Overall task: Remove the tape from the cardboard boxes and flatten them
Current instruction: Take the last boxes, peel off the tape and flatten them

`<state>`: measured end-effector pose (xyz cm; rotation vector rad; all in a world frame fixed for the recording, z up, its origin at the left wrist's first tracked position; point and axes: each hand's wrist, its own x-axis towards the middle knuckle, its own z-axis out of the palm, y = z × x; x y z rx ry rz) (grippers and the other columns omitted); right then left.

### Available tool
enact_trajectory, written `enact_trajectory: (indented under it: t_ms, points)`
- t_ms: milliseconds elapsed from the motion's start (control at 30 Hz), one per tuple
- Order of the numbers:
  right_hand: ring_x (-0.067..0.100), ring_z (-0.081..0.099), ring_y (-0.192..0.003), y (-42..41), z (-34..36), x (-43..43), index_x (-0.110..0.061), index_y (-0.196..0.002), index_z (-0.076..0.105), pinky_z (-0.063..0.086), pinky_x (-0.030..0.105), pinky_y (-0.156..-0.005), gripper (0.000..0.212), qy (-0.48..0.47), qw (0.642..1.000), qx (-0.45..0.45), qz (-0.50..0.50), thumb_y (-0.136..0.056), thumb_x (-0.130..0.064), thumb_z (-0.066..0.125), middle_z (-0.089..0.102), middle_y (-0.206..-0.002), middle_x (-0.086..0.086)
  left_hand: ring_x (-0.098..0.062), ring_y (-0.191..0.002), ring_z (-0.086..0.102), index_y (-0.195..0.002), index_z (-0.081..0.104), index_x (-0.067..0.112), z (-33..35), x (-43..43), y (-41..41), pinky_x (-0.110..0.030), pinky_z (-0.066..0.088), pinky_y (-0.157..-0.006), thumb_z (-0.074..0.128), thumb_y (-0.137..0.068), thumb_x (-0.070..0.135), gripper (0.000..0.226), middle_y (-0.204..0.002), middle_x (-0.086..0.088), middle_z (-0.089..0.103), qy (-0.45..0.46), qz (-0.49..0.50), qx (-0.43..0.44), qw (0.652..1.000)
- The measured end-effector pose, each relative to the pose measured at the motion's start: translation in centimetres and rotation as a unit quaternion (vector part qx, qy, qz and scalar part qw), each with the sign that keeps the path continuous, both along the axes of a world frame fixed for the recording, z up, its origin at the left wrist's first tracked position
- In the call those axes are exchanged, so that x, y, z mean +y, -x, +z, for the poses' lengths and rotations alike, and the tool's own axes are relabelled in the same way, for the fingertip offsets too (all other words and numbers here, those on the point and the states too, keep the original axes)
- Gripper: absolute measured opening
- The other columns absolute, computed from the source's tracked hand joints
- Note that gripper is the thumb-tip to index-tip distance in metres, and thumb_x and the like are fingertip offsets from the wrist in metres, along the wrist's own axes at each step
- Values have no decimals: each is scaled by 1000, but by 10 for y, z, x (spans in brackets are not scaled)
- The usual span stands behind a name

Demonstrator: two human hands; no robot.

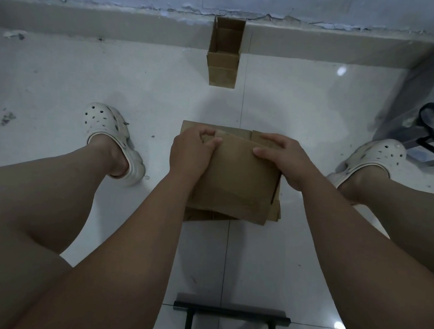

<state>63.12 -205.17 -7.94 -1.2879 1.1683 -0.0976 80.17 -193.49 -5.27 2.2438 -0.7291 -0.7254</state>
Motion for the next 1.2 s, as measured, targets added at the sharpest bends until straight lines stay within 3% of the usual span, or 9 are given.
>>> enact_trajectory:
  t_ms: [233,300,400,700,833,933,1000,1100,1200]
  points:
    - [19,57,-112,11,-39,38,-24,-117,59,49,37,-98,30,-56,968,6,-244,-89,-22,70,58,-130,5,-19,-93,63,-92,67,29,-40,25,13,-41,51,-88,60,-90,31,8,-97,3,68,-63,132,142,979]
    - [18,56,-110,11,-47,49,-18,-128,57,47,35,-96,39,-17,970,93,-225,-92,-29,66,59,-129,4,-18,-91,63,-84,65,31,-50,30,17,-37,52,-87,60,-90,27,9,-98,2,69,-77,141,160,974]
    - [24,56,-113,12,-53,61,-14,-130,56,45,36,-96,50,21,967,183,-175,-93,-47,57,60,-128,5,-14,-93,58,-104,66,25,-62,36,27,-31,47,-85,63,-88,34,19,-106,6,63,-75,115,175,975]
    - [33,57,-107,8,-52,61,-7,-122,60,47,48,-96,61,-25,971,190,-141,-100,-56,32,61,-117,13,-25,-119,51,-137,47,24,-71,40,35,-46,41,-104,56,-86,56,61,-136,-5,50,-94,85,322,938]
    - [25,52,-106,14,-42,42,-12,-131,52,44,42,-96,57,-64,956,148,-244,-103,-51,23,56,-120,6,-25,-135,32,-138,41,45,-48,21,31,-46,26,-113,42,-91,60,49,-149,-4,27,-51,-26,286,957]
    - [24,54,-109,20,-33,29,-18,-117,54,43,47,-105,37,-112,945,84,-295,-105,-42,29,58,-126,8,-20,-135,28,-131,40,59,-20,-1,27,-28,25,-105,50,-92,49,41,-146,1,19,-12,-148,234,961]
    - [25,64,-97,20,-26,25,-13,-102,59,52,45,-94,31,-144,943,59,-295,-103,-38,41,67,-112,16,-16,-122,42,-130,34,63,1,-16,28,-21,36,-94,62,-83,52,56,-139,4,24,28,-175,216,960]
    - [18,67,-46,13,-15,23,-8,-84,61,52,25,-39,21,-164,948,12,-271,-97,-24,57,70,-57,6,-16,-105,53,-136,12,62,17,-29,27,-32,53,-84,77,-67,52,95,-130,1,34,40,-191,218,956]
    - [19,69,-49,5,-11,24,-9,-87,64,50,25,-39,23,-187,951,-33,-243,-96,-29,58,71,-59,6,-19,-108,54,-138,10,56,15,-25,22,-39,53,-89,80,-67,46,101,-136,1,36,22,-180,214,960]
